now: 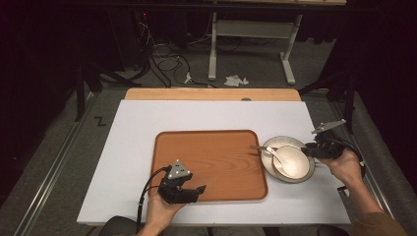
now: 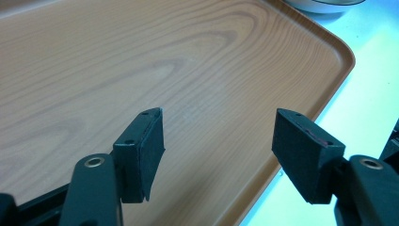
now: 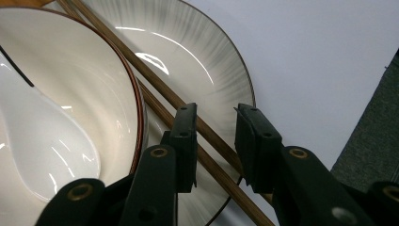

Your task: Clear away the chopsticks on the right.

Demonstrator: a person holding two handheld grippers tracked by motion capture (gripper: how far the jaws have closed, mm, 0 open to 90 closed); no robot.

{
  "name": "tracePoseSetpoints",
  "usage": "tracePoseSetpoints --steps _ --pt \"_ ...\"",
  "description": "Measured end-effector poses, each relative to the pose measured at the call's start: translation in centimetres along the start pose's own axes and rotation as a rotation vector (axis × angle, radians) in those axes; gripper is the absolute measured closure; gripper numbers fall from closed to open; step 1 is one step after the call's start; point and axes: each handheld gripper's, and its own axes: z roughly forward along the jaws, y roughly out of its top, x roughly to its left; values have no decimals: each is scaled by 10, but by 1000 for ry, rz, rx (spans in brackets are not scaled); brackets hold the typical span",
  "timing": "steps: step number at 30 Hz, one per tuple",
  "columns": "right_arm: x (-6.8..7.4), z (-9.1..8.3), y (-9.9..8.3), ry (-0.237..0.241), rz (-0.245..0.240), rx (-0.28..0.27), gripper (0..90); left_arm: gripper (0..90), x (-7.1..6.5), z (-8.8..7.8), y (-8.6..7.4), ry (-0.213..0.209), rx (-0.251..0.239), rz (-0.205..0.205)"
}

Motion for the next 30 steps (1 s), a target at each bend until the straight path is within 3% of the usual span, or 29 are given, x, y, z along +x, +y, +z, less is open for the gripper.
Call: tracePoseSetpoints --steps 8,30 --pt "-3 5 3 9 13 13 703 345 0 -1 -1 4 1 1" --pt "-4 13 10 15 -19 43 713 345 3 -2 -2 7 -3 -12"
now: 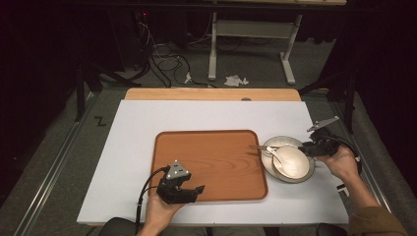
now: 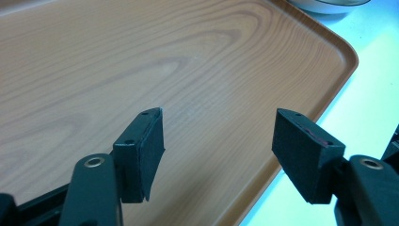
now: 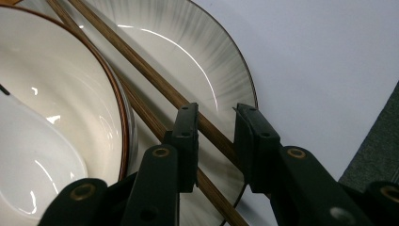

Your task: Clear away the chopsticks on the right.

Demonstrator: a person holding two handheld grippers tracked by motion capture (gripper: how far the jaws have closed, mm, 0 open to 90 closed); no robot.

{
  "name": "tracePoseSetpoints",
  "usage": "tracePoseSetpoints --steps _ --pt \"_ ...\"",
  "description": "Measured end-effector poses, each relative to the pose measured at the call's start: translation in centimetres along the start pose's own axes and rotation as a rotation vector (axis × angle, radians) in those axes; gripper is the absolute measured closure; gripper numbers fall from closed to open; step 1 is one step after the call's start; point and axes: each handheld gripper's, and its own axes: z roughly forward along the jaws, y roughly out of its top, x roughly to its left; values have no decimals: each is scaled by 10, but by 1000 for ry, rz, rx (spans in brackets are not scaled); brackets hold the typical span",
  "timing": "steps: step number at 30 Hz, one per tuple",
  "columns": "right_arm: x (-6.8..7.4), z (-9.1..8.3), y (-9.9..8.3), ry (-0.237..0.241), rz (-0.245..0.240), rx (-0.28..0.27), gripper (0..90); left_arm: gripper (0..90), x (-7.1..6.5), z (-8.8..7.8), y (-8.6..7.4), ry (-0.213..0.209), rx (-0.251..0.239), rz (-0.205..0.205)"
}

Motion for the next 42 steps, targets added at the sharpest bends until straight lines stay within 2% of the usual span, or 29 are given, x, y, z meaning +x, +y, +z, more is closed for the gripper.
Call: tracePoseSetpoints --steps 6,13,25,32,42 --pt "-2 3 3 9 18 -11 732 345 -1 0 0 0 2 3" --pt "-1 5 5 -14 29 -21 769 345 -1 0 0 1 2 3" --pt "0 7 8 -55 -3 -24 814 345 -1 0 0 5 1 4" --pt "0 9 9 -48 -7 -13 805 344 -1 1 0 5 0 4" --pt "4 12 11 -77 -47 -3 839 345 -1 1 0 6 1 2"
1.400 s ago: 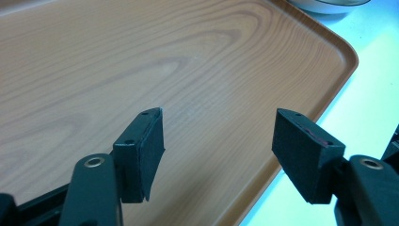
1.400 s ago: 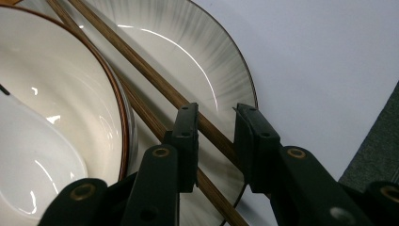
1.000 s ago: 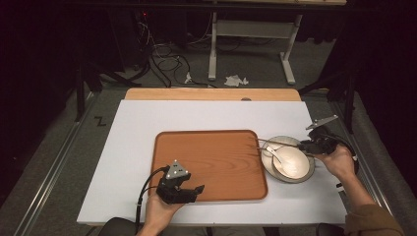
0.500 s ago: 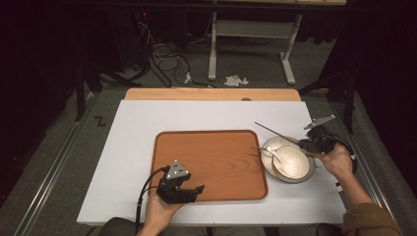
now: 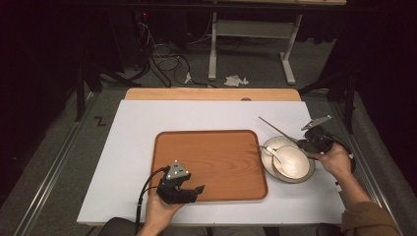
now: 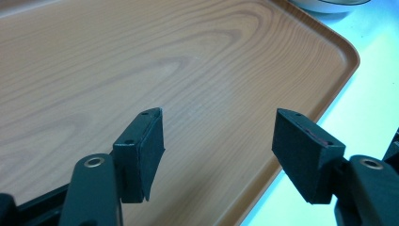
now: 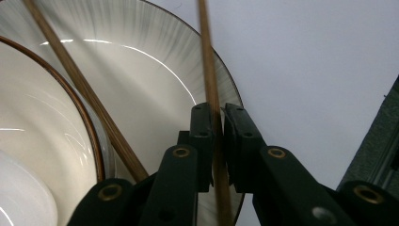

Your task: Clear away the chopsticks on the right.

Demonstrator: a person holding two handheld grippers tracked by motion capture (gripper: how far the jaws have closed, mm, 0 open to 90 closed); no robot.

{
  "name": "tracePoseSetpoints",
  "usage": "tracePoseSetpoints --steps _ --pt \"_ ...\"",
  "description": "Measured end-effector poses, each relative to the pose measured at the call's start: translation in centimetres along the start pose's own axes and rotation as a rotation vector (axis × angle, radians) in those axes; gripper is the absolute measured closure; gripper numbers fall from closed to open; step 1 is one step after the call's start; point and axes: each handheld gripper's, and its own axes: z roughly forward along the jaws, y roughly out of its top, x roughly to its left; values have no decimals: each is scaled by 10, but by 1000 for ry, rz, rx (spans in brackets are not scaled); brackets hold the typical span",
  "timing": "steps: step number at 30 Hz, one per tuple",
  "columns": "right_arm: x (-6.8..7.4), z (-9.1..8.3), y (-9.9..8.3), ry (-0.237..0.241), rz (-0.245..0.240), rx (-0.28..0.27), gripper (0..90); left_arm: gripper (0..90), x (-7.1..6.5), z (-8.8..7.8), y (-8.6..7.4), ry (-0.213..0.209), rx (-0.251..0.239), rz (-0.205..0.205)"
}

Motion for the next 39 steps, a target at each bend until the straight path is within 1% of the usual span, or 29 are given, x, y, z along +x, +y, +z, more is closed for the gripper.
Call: tracePoseSetpoints --steps 1,2,3,6,8,13,16,19,21,22,23,25,27,29,30,32,33,34,36,39 --pt "1 0 0 -2 -2 0 842 345 0 0 0 0 -1 -1" --pt "2 0 0 -16 -29 -5 844 345 0 0 0 0 4 4" --pt "2 0 0 -15 -35 0 845 344 0 0 0 0 0 0" --pt "2 -1 -1 -25 -43 -9 849 345 0 0 0 -1 1 2" --pt "2 -2 -1 -26 -38 -18 849 345 0 0 0 -1 2 1" --pt "3 -16 0 -24 -35 -72 851 345 0 0 0 -4 4 3" --pt "7 -28 2 -29 -40 -109 852 345 0 1 1 -6 2 4" --pt "12 -40 3 -21 -31 -138 851 345 -1 1 1 -10 2 7" --pt "17 -47 4 -20 -15 -157 851 345 -1 2 2 -15 2 8" --pt "17 -47 4 -20 -15 -157 851 345 -1 2 2 -15 2 8" --pt "22 -56 4 -16 -5 -171 851 345 -1 2 2 -18 2 13" --pt "29 -63 5 -8 0 -186 851 345 -1 3 3 -22 4 17" --pt "38 -71 6 2 1 -198 851 345 -1 4 4 -26 3 18" --pt "48 -78 6 8 -12 -212 851 345 -2 4 5 -30 2 23" --pt "52 -82 5 15 -2 -218 851 344 -2 5 5 -32 4 22" --pt "59 -88 4 24 -8 -227 851 345 -1 6 6 -39 7 34" --pt "64 -91 4 34 -7 -231 851 345 -2 6 7 -41 5 31" --pt "68 -94 3 34 -13 -232 851 345 -2 6 7 -41 5 31" --pt "75 -98 2 45 -12 -232 851 345 -2 8 8 -49 8 38" --pt "90 -103 0 60 -16 -248 850 345 -3 9 10 -56 10 44"
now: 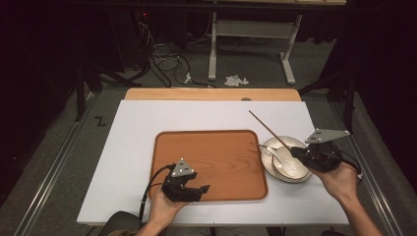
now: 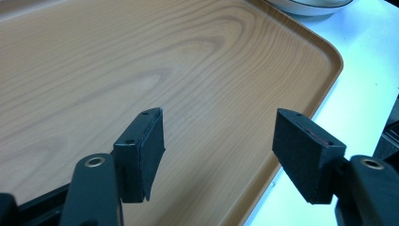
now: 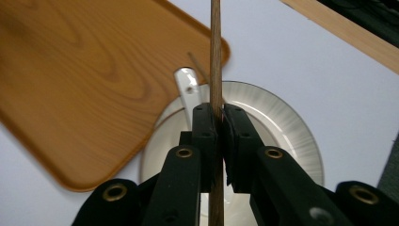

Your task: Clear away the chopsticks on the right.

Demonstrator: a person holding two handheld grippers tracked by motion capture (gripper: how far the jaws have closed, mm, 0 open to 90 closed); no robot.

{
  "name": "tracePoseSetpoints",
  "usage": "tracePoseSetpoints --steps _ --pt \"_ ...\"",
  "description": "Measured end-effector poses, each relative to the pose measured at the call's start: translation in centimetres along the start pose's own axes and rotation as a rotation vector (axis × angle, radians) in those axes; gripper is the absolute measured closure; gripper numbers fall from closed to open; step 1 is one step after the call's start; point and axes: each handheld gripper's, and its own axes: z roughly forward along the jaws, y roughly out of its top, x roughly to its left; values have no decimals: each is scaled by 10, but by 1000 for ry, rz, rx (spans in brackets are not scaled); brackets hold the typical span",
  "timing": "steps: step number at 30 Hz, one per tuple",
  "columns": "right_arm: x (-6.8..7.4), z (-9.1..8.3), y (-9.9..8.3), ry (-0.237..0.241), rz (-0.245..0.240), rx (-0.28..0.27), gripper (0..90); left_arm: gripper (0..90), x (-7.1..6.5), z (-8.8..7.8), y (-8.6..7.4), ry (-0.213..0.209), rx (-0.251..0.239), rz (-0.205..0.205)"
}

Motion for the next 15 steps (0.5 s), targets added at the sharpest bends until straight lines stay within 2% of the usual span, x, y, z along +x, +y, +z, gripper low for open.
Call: tracePoseSetpoints --steps 3,5,6,7,15 --pt "9 -2 0 9 -14 0 850 345 0 1 1 -5 -1 4" --pt "19 -2 -1 20 -13 -6 850 345 0 2 2 -9 0 9" --pt "29 -3 0 19 -15 0 850 344 -1 3 3 -13 0 12" --pt "32 -3 0 23 -22 1 850 345 -1 3 3 -13 -1 14" --pt "55 12 -2 63 10 10 850 344 -1 5 5 -25 7 22"
